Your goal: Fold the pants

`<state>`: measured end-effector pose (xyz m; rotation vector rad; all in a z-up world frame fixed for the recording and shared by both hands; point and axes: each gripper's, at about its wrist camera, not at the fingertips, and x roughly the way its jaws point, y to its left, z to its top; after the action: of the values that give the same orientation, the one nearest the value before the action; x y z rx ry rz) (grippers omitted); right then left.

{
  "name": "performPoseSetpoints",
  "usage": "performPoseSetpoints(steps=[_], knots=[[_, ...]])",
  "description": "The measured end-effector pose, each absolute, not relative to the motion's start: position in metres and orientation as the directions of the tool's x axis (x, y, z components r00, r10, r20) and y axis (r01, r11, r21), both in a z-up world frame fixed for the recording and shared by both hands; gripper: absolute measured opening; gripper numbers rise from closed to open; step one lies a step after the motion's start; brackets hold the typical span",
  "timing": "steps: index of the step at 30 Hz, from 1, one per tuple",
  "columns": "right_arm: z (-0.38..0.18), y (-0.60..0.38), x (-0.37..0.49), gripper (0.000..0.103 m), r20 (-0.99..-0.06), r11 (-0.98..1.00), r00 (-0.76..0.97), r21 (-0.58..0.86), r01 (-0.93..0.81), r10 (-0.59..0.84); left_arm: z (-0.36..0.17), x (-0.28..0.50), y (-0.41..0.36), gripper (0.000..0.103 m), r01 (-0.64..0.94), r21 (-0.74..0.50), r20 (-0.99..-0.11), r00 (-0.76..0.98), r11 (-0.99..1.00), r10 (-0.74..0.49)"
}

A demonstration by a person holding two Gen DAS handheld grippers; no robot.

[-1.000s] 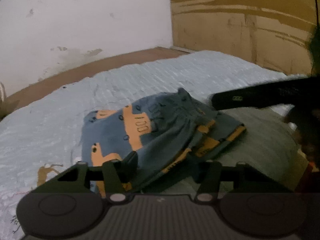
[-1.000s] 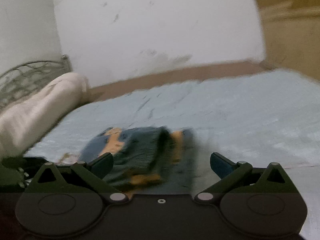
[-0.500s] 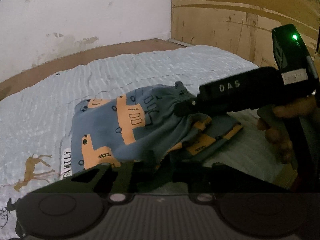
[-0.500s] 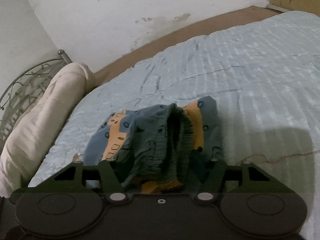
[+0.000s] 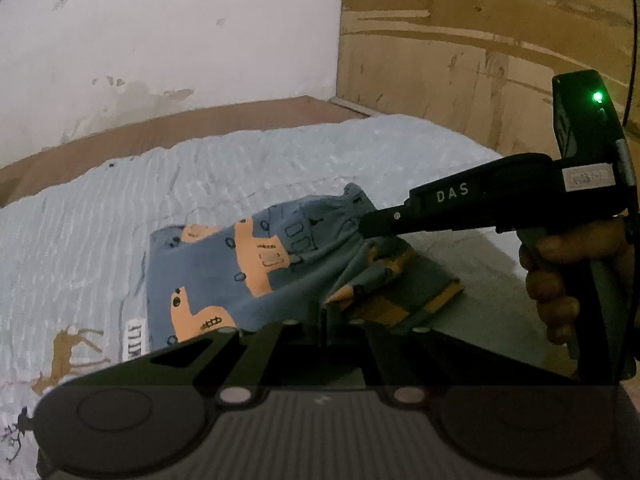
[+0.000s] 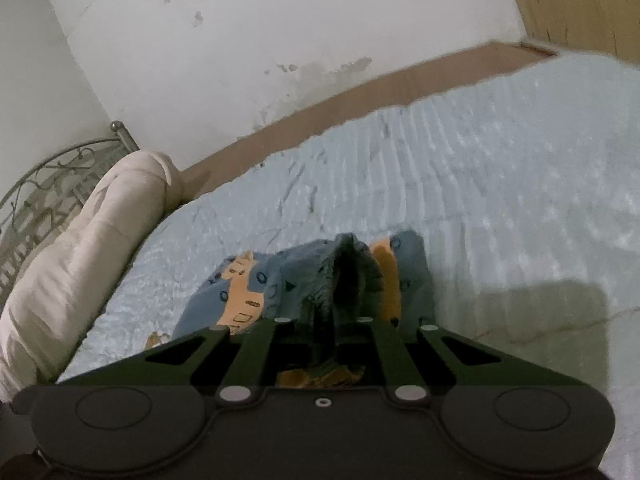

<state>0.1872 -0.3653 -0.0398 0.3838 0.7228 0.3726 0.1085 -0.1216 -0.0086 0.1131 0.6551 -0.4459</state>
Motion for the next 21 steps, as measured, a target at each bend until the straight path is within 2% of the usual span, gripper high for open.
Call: performPoseSetpoints(steps=[7,11,15,16,17,18,19,20,21], knots=[[-0.013,-0.376,0.169,0.007,-0.55,0.907,0.74,0.371,-0.2,0.388,-0.004,0.103,-0.133,0.001,0.486,-0.045,-0.594,0.689,0.873,-0.414],[-0.034,-0.379,0.168,0.008,-0.605,0.916,0.707,0.367,-0.162,0.367,-0.022,0.109,-0.133,0.001,0.47,-0.082,-0.635,0.655,0.879,-0.409],[-0.046,-0.378,0.162,0.011,-0.616,0.92,0.704,0.365,-0.142,0.353,-0.025,0.11,-0.122,0.008,0.456,-0.147,-0.639,0.634,0.878,-0.436],[-0.045,-0.378,0.16,0.015,-0.611,0.923,0.711,0.357,-0.143,0.347,-0.023,0.109,-0.119,0.013,0.449,-0.16,-0.633,0.637,0.879,-0.441],[-0.044,-0.377,0.158,0.02,-0.607,0.928,0.721,0.345,-0.139,0.334,-0.02,0.11,-0.115,0.023,0.443,-0.175,-0.627,0.639,0.879,-0.447],[-0.042,-0.376,0.155,0.022,-0.605,0.936,0.731,0.325,-0.135,0.316,-0.017,0.111,-0.11,0.042,0.43,-0.193,-0.619,0.644,0.882,-0.45],[-0.039,-0.374,0.155,0.024,-0.601,0.944,0.743,0.302,-0.132,0.296,-0.014,0.111,-0.107,0.053,0.41,-0.205,-0.612,0.655,0.889,-0.443],[-0.037,-0.372,0.152,0.034,-0.593,0.951,0.756,0.28,-0.129,0.277,-0.012,0.111,-0.103,0.068,0.381,-0.214,-0.607,0.67,0.9,-0.427],[-0.036,-0.371,0.149,0.04,-0.586,0.959,0.769,0.255,-0.123,0.254,-0.009,0.11,-0.097,0.073,0.344,-0.223,-0.601,0.688,0.912,-0.407]])
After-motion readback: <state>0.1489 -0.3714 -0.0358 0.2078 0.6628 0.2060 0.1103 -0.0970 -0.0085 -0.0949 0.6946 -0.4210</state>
